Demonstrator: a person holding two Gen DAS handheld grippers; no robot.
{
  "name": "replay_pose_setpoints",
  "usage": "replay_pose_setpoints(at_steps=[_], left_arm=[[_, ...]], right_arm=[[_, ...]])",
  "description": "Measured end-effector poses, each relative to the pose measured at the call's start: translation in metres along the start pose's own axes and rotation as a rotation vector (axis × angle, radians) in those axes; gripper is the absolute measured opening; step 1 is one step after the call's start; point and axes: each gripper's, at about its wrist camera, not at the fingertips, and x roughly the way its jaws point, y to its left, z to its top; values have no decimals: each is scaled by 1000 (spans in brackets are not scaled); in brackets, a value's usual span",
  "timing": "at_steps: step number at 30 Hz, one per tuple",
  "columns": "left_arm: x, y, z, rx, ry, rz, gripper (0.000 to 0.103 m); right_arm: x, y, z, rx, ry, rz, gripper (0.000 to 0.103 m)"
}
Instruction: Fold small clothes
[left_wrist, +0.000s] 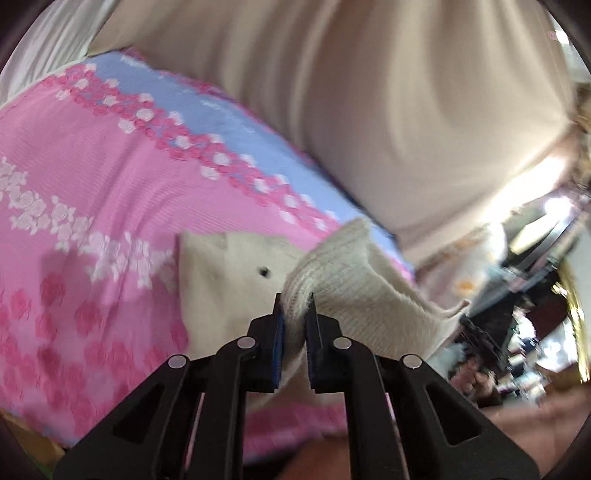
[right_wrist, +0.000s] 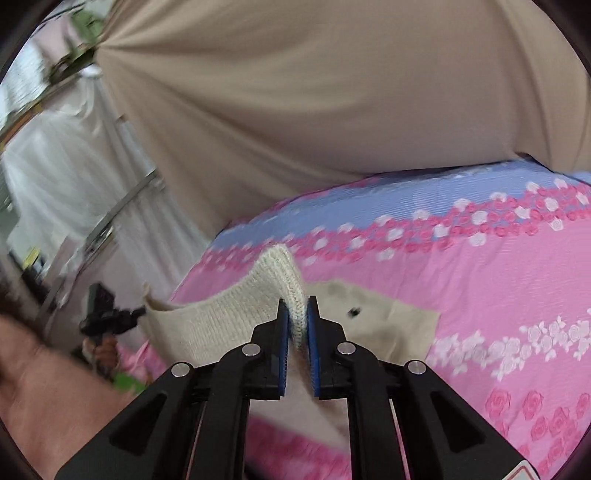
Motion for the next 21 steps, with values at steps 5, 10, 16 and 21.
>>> replay_pose_setpoints(at_steps=[5, 10, 16, 21], left_arm=[[113, 29, 17, -49, 90, 338, 12], [129, 36, 4, -46, 58, 462, 16], [66, 58, -50, -174, 18, 432, 54], [70, 86, -75, -365, 72, 361, 57]], right_arm=[[108, -68, -5, 177, 111, -327, 16], [78, -69, -31, 321, 15, -356, 31], [44, -50, -101, 289, 158, -385, 66], [48, -71, -128, 429, 198, -337, 66]])
